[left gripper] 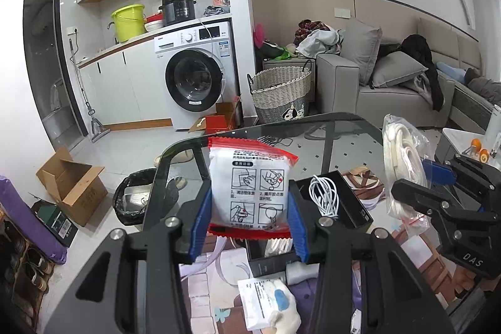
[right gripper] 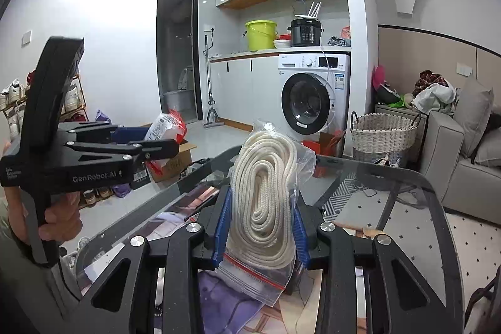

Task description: Organize soft objects

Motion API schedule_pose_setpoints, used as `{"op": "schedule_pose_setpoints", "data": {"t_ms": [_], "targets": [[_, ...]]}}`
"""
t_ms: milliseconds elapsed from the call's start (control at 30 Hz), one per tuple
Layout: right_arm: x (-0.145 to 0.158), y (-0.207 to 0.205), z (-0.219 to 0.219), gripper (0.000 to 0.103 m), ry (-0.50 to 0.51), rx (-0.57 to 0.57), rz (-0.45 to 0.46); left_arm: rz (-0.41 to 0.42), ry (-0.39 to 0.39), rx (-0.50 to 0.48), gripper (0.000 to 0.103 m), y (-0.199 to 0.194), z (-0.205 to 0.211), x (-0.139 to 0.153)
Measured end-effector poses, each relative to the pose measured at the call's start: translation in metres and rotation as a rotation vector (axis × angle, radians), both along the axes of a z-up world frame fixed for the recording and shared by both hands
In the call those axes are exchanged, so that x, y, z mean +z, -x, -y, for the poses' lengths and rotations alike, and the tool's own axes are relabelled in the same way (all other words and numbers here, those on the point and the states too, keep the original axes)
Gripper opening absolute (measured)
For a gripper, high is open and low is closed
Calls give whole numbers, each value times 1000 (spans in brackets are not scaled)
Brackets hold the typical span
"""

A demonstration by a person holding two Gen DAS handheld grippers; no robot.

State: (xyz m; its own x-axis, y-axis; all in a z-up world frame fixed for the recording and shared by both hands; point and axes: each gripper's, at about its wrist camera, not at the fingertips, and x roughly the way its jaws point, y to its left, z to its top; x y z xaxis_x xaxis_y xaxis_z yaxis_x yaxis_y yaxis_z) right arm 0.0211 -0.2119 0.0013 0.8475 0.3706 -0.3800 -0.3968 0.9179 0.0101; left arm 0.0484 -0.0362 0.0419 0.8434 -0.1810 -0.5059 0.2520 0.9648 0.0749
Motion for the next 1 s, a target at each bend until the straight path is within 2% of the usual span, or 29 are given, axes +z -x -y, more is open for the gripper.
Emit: {"op": "schedule_pose_setpoints", "data": {"t_ms": [167,367,633,833,1000], "targets": [[7,-3,-7,35,0,-12,17,1,6,10,44,-16,-1,0],[12,-22,-13,35,1,-25,31,-5,75,25,44,-39,-7,2],[16,-55,-17,35,-26,-17,20,-7,87,58,44,-74,-2,-7],[14,-70,-13,35,-59,-24,-1,-8,97,63,44,-73,-7,-7],[14,-69,-14,35,-45,-29,1,-2,101,53,44,-68,-9,-5]]}}
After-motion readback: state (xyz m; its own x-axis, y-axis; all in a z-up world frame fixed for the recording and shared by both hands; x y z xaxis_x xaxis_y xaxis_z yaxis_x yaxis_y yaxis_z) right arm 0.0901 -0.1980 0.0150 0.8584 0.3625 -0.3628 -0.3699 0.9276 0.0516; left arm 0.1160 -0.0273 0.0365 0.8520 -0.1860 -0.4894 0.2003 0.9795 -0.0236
